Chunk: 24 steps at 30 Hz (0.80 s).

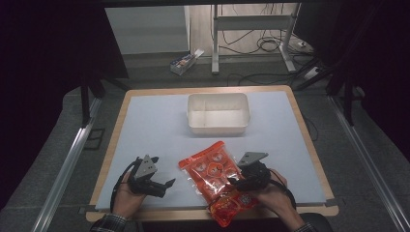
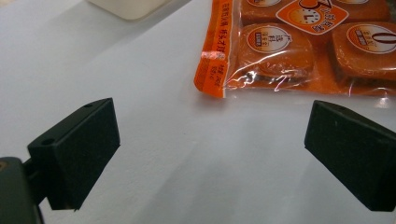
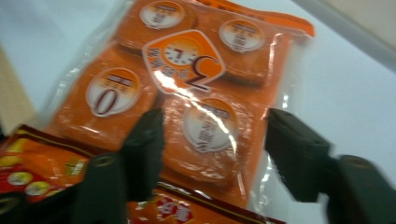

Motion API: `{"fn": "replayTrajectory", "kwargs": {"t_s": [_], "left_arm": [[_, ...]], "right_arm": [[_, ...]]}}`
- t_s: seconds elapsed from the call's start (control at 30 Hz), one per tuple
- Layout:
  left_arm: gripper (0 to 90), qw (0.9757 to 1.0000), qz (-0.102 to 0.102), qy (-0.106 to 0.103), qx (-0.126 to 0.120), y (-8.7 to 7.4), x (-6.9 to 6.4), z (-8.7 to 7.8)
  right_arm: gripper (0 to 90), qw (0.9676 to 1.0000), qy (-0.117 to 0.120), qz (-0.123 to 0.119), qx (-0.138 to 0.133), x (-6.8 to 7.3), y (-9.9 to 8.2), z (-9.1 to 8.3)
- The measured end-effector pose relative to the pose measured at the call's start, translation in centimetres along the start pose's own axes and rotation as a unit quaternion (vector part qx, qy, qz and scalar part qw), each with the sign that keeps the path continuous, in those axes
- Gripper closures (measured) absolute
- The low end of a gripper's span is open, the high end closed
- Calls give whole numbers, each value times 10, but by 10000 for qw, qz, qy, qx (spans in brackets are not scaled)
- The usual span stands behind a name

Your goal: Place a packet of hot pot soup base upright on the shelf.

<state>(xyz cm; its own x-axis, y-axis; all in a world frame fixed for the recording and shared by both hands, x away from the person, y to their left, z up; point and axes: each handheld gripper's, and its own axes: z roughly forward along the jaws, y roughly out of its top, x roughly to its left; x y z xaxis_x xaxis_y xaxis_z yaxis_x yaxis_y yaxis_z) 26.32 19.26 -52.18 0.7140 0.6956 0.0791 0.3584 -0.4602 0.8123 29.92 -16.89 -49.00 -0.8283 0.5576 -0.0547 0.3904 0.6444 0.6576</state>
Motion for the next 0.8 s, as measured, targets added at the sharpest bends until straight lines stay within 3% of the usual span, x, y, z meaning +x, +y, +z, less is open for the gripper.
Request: {"fn": "replayTrajectory", "kwargs": {"t_s": [0.07,0.1,0.2,0.37,0.5,0.73,0.8], "left_arm": [[33,10000,3,-6,3,0,0,0],[33,10000,11,-6,6,0,0,0],[32,10000,26,-5,7,0,-1,1],[33,10000,49,-1,1,1,-1,0],[33,10000,56,3,-1,1,-1,0],[33,10000,87,12,2,1,-2,0],[34,10000,83,18,-13,1,-2,0]], "right_arm": [[486,9997,217,85,-50,1,2,-1],[574,9990,429,55,-117,6,5,-1],[652,9985,521,21,-134,11,8,1],[888,9956,908,-201,-153,29,18,10],[890,9929,1059,-519,182,52,23,25],[891,9891,1225,-733,356,74,26,36],[891,9874,1181,-933,495,84,24,43]]}}
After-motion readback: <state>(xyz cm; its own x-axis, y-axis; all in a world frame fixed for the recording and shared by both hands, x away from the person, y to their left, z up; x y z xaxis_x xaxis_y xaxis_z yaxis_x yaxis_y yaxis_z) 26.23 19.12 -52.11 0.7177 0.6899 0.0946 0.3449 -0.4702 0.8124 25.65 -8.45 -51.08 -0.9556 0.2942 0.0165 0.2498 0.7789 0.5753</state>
